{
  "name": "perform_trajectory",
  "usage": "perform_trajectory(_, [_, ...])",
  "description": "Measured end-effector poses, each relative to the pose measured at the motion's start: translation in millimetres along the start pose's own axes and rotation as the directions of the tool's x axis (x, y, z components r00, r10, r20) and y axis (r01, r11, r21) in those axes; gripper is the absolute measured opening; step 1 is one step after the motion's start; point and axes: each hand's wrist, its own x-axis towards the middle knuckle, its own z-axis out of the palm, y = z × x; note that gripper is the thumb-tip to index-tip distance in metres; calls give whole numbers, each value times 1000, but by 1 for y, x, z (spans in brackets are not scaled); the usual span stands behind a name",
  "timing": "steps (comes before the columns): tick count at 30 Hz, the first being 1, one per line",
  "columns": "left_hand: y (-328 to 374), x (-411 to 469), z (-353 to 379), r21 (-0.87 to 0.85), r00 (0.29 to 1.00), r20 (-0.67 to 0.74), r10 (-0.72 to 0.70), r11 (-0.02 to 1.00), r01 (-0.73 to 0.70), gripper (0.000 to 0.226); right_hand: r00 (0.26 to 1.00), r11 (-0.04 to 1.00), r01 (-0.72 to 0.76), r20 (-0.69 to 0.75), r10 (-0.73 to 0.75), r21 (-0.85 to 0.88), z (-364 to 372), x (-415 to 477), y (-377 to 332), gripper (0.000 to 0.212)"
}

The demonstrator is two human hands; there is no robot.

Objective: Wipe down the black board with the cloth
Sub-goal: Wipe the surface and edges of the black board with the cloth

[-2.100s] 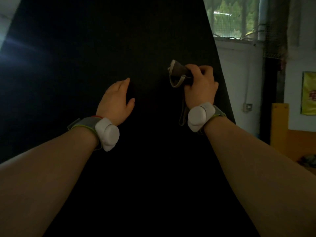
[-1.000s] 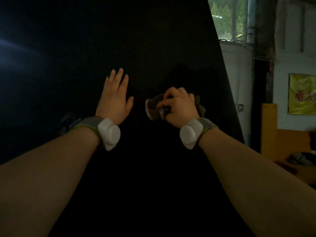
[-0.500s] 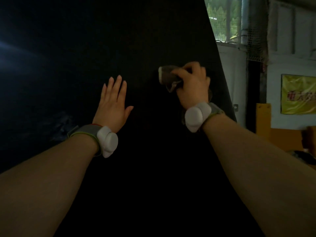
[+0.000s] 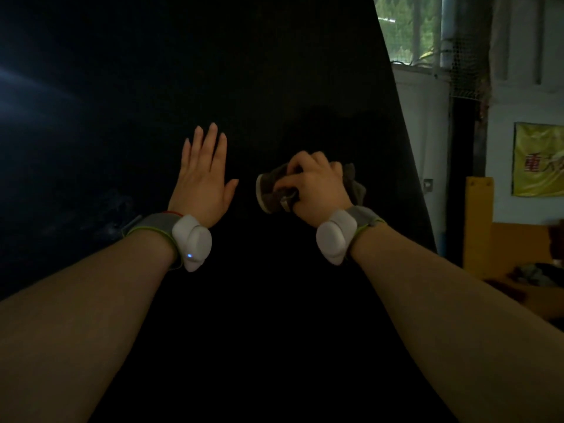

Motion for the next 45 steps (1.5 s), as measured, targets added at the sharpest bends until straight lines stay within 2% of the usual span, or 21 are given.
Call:
perform_trajectory(4, [10,-14,-4,-50,1000,10,-23,998,23,70,996,998,69,47,-69,-1,18,-25,-10,27])
perform_trajectory(8, [11,-48,5,-3,1000,10,-15,1000,15,70,983,994,111,147,-108,-11,34,-52,-17,28])
perform_trajectory(11, [7,-54,11,16,1000,18,-13,1000,12,71,969,993,102,220,-112,58,29,-57,-16,29])
perform_trajectory(13, [5,-53,15,2,1000,23,-13,1000,13,71,986,995,56,151,-69,87,19,-52,-17,29])
perform_trajectory(15, [1,-53,18,-6,1000,18,-5,1000,5,72,1000,997,-13,-26,15,82,8,-42,-16,33])
perform_trajectory(17, [-3,-54,21,-12,1000,11,11,1000,-11,71,981,992,-91,-164,104,82,-2,-27,-15,38])
perform_trajectory(20, [-6,-54,23,-3,1000,-5,22,1000,-22,70,952,973,-214,-204,227,86,-9,-3,-12,41])
perform_trajectory(23, [-6,-54,25,32,999,-31,45,999,-44,72,958,971,-228,-159,238,78,1,2,-12,39])
perform_trajectory(28, [-1,-54,25,64,997,-70,46,997,-42,72,997,997,-62,-45,64,36,21,-21,-16,29])
perform_trajectory(33, [5,-63,21,28,998,-53,30,999,-29,69,997,998,28,64,-32,64,36,-46,-18,26])
perform_trajectory(39, [19,-96,25,15,1000,-23,2,1000,-2,66,990,994,61,121,-72,89,55,-74,-23,26])
perform_trajectory(45, [23,-105,31,67,1000,-12,-15,998,15,73,974,992,63,209,-85,112,81,-113,-33,25])
